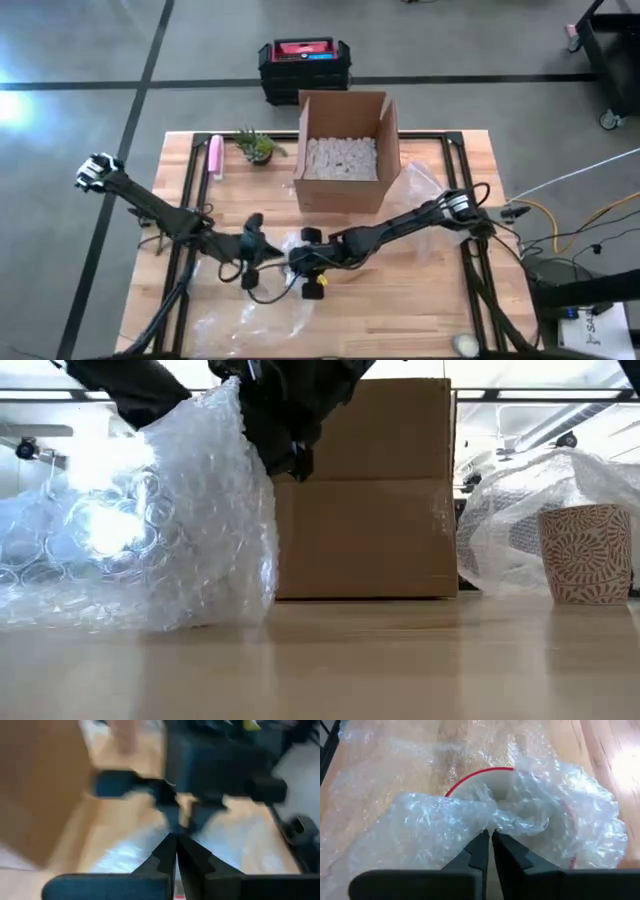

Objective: Wrap mug
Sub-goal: Wrap the gray mug with bubble wrap

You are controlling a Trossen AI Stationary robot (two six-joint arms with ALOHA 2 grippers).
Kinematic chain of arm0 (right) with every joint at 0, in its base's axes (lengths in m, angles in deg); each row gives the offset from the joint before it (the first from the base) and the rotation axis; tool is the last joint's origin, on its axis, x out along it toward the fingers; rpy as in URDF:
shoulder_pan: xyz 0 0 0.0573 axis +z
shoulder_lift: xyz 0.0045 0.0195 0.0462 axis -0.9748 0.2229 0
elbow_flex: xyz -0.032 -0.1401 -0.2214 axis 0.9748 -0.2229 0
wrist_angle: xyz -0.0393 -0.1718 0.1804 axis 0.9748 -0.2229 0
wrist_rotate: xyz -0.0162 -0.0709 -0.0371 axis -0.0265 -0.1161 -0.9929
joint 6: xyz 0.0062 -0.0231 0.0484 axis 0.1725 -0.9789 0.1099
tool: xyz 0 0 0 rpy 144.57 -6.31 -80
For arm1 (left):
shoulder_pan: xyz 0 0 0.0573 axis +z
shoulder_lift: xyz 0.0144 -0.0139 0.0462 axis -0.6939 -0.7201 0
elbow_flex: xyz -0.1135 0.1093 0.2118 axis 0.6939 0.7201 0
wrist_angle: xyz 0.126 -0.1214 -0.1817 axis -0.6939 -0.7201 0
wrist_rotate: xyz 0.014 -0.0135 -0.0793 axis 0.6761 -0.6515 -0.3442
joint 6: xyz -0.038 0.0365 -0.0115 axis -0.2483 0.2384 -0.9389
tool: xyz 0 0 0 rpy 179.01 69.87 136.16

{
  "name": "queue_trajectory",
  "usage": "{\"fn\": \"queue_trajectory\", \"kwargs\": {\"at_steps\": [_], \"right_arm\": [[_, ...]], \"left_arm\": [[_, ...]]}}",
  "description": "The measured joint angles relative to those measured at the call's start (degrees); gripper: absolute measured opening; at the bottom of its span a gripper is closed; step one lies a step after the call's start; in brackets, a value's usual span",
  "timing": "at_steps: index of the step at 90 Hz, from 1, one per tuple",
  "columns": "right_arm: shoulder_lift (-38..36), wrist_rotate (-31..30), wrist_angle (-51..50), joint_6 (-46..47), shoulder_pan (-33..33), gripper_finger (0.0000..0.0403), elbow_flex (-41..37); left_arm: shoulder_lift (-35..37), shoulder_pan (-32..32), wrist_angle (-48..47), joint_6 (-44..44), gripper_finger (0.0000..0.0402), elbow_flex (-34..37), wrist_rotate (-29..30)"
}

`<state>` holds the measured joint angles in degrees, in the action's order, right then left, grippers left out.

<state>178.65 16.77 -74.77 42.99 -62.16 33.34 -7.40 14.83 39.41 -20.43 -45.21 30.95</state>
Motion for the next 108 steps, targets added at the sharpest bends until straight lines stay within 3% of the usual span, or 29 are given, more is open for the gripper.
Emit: {"fn": "queue_trajectory", "kwargs": {"at_steps": [5, 11, 35, 48, 72, 96, 108], "right_arm": [[0.00, 0.00, 0.01, -0.21, 0.00, 0.0014, 0.00], [0.00, -0.01, 0.01, -0.21, 0.00, 0.0014, 0.00], [-0.02, 0.00, 0.06, -0.31, 0.00, 0.0014, 0.00], [-0.02, 0.00, -0.01, -0.39, 0.00, 0.0014, 0.02], [-0.13, 0.17, -1.72, -0.34, 0.00, 0.0014, 1.06], [-0.16, 0.08, -18.46, -3.58, 0.00, 0.0014, 12.81], [0.08, 2.88, -14.49, -6.64, 0.24, 0.0014, 14.56]], "left_arm": [[-0.15, 0.05, -0.46, -0.75, 0.0000, 1.17, 3.87], [-0.41, 0.69, 1.54, -1.93, 0.0000, 2.84, 4.30], [-6.62, 1.73, 17.04, -3.21, 0.0000, 6.84, -6.15], [-10.90, 1.73, 19.37, -2.42, 0.0000, 6.20, -12.39], [-18.29, 1.95, 20.79, -1.86, 0.0000, 5.59, -11.80], [-18.38, 2.02, 21.18, -1.86, 0.0000, 5.64, -11.80], [-18.05, 2.02, 20.77, -1.68, 0.0000, 5.77, -11.95]]}}
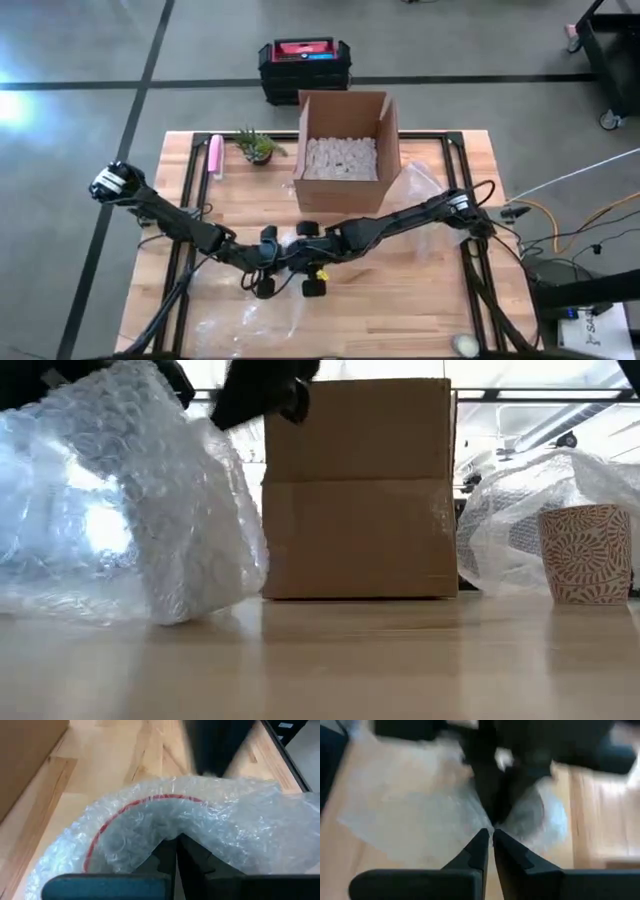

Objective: Wrap mug
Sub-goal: Wrap the gray mug with bubble wrap

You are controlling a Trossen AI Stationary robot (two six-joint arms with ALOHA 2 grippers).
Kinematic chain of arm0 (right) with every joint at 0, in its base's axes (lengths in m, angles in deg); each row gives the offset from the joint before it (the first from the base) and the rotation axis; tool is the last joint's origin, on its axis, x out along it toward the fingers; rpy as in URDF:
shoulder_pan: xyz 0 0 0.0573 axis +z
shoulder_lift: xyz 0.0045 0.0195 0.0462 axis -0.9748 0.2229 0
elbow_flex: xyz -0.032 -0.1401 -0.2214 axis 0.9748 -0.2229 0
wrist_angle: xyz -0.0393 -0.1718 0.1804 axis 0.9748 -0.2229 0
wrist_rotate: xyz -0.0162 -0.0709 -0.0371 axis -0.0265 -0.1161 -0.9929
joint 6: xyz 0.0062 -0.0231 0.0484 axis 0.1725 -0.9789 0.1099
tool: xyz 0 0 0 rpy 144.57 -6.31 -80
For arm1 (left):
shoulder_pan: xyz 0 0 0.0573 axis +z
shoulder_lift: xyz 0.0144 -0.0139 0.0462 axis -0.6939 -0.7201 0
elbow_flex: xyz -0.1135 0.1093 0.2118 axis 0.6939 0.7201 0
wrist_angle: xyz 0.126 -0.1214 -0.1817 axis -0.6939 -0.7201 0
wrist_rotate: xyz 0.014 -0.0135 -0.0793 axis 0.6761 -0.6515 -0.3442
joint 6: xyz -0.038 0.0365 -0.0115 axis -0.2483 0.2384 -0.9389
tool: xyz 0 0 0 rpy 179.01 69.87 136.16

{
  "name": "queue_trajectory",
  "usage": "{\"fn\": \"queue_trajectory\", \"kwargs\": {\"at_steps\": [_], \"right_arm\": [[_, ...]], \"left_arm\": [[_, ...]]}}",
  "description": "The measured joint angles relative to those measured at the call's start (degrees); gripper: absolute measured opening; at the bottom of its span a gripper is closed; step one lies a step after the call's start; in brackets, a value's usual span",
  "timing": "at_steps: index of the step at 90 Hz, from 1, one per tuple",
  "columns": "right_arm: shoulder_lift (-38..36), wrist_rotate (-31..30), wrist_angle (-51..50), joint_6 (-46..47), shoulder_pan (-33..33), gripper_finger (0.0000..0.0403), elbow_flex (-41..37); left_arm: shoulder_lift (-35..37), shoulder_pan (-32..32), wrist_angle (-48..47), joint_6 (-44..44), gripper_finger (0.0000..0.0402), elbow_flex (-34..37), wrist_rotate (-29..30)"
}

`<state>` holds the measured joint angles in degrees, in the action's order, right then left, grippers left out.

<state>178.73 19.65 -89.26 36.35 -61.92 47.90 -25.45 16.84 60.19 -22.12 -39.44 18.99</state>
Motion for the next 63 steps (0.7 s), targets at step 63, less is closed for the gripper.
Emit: {"fn": "queue_trajectory", "kwargs": {"at_steps": [63], "right_arm": [[3.21, 3.22, 4.50, 4.51, -0.42, 0.0013, -4.79]], "left_arm": [[3.70, 0.23, -1.59, 0.14, 0.0000, 0.26, -0.20]]}}
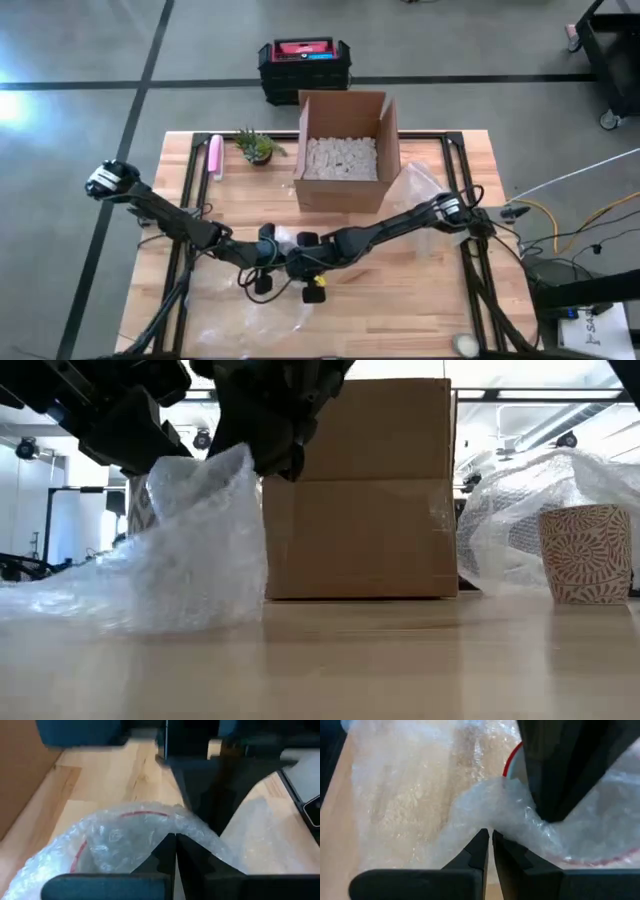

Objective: Wrap mug
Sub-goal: Wrap the gray mug with bubble wrap

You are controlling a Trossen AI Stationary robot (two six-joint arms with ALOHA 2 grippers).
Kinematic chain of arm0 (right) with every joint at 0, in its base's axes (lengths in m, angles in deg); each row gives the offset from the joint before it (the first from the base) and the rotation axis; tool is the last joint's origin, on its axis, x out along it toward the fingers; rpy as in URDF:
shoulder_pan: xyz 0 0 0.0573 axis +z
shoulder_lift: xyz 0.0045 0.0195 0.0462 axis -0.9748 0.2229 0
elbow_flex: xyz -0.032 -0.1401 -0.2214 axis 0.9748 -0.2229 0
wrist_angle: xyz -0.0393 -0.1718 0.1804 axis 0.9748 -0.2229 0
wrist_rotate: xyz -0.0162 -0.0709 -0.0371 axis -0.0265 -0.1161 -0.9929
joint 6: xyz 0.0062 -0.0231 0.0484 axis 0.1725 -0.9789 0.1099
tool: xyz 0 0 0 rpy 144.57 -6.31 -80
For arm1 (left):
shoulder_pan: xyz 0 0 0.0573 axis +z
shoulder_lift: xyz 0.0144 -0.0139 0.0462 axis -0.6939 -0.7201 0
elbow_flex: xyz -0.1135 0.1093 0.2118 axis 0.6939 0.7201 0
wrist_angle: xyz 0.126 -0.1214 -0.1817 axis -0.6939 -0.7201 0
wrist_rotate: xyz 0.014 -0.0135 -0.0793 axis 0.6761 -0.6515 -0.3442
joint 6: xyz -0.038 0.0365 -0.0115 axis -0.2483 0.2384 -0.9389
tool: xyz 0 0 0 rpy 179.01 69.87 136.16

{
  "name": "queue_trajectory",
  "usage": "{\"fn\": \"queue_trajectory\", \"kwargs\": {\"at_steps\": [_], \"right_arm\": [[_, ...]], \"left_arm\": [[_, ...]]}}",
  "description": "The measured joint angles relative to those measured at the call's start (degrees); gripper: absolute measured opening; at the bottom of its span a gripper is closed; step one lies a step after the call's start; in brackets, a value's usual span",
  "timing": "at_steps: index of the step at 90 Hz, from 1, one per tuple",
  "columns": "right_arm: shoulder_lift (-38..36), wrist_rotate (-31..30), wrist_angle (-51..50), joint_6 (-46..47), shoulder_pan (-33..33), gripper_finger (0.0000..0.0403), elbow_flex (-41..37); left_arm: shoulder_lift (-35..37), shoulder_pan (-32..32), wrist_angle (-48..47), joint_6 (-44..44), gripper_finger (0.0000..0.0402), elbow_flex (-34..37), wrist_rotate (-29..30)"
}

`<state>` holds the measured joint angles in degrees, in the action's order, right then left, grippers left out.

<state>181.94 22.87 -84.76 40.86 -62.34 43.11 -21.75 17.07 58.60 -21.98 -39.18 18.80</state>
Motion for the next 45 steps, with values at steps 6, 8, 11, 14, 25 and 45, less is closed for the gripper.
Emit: {"fn": "queue_trajectory", "kwargs": {"at_steps": [6, 8, 11, 14, 25, 45], "right_arm": [[-0.23, 1.66, 0.25, -0.07, 0.14, 0.0013, 1.58], [-0.33, 2.25, 0.45, -0.30, 0.14, 0.0013, 2.09], [-0.43, 2.57, 0.54, -0.81, 0.14, 0.0013, 2.70], [-0.47, 2.40, 0.28, -1.69, 0.14, 0.0014, 3.25], [-0.47, -0.72, -1.25, -4.02, -0.26, 0.0014, 4.82], [0.18, -2.64, -1.06, -2.53, -2.29, 0.0014, 2.29]], "left_arm": [[-0.73, 0.03, 0.09, 0.01, 0.0000, 0.04, 0.02], [-0.87, 0.05, 0.25, -0.01, 0.0000, 0.04, 0.04], [-1.06, 0.05, 0.37, -0.04, 0.0000, 0.04, 0.07], [-1.20, 0.08, 0.52, -0.04, 0.0000, 0.04, 0.14], [-1.36, 0.14, 0.66, -0.01, 0.0000, 0.02, 0.24], [-1.32, 0.14, 0.37, -0.04, 0.0000, 0.02, 0.37]]}}
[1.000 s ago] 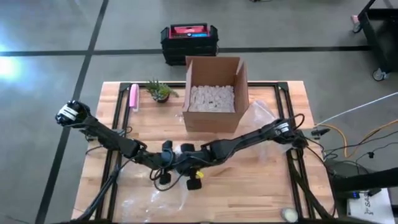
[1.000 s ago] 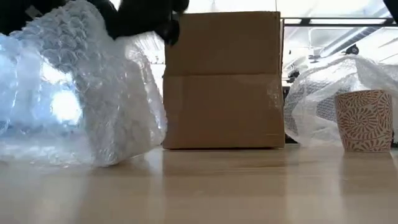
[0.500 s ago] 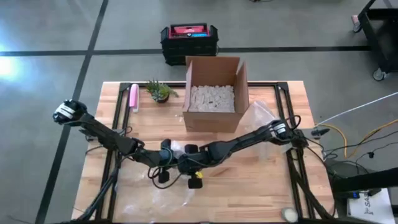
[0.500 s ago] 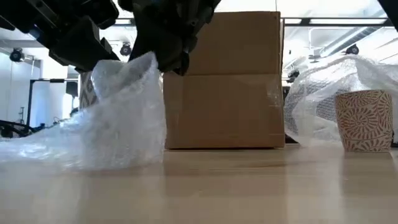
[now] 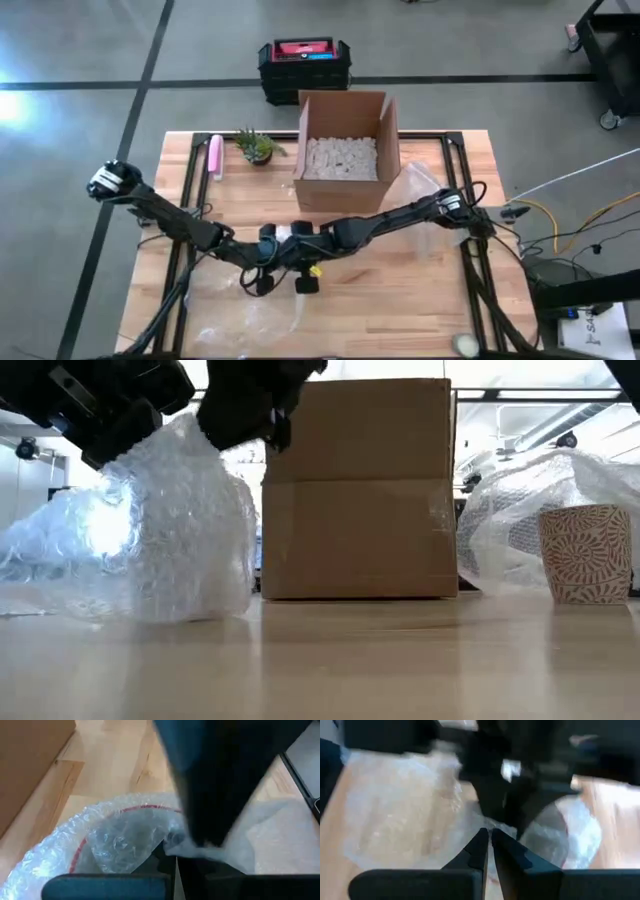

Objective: Wrap mug
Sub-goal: Wrap the gray mug with bubble wrap

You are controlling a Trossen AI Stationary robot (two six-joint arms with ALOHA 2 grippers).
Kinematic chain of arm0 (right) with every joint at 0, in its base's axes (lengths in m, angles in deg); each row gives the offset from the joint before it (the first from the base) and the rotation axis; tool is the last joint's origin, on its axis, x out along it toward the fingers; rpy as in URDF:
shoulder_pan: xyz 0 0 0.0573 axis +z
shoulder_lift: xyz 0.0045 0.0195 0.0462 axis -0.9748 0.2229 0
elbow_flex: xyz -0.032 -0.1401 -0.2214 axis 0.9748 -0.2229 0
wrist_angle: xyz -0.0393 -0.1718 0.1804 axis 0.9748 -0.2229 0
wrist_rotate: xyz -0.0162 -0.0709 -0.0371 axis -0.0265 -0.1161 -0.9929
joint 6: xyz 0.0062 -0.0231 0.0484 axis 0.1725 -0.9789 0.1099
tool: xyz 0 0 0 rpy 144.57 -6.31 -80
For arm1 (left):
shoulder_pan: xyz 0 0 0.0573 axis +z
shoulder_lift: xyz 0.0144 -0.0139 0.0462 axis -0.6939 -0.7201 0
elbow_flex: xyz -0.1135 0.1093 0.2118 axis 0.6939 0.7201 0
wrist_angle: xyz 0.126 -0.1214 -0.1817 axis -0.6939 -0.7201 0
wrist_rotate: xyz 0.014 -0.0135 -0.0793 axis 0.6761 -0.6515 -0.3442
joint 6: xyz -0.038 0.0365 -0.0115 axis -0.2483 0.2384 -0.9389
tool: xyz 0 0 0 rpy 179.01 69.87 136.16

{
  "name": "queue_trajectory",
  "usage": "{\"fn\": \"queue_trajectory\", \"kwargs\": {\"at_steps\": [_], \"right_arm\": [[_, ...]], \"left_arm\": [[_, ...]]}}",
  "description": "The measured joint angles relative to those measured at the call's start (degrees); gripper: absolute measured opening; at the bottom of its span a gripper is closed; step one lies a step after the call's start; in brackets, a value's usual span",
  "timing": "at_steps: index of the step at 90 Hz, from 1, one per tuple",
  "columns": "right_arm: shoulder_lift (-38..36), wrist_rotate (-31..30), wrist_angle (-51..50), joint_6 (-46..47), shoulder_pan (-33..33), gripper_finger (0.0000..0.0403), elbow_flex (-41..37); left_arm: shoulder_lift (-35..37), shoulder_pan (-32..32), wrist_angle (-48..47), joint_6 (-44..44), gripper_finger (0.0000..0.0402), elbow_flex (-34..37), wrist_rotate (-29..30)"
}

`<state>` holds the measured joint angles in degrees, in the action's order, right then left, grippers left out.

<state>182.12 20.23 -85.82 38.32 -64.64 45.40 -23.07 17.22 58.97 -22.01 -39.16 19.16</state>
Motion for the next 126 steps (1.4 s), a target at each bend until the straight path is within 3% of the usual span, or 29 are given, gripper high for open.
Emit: {"fn": "queue_trajectory", "kwargs": {"at_steps": [20, 33, 45, 54, 102, 126], "right_arm": [[1.55, -0.04, 0.58, 0.85, -0.13, 0.0014, -0.69], [1.88, 0.02, -0.92, 0.89, -0.17, 0.0014, -0.95], [2.06, -0.11, -1.23, 0.75, -0.24, 0.0014, -1.04], [2.17, -0.13, -1.17, 0.57, -0.21, 0.0014, -1.10], [1.75, -0.50, 0.86, 0.81, -0.52, 0.0014, -1.12], [-0.32, -0.42, -2.49, 0.36, -0.98, 0.0014, -1.02]], "left_arm": [[1.85, 0.00, -1.92, 0.20, 0.0000, 0.07, -1.63], [6.88, -0.08, -12.49, 0.53, 0.0000, -3.26, -6.44], [10.72, -0.14, -19.67, 0.79, 0.0000, -5.86, -2.23], [12.15, -0.15, -17.77, 2.21, 0.0000, -5.73, 2.19], [0.04, 0.09, -8.95, 4.07, 0.0000, -4.09, -0.12], [-0.18, 0.15, -9.03, 3.98, 0.0000, -4.13, 0.11]]}}
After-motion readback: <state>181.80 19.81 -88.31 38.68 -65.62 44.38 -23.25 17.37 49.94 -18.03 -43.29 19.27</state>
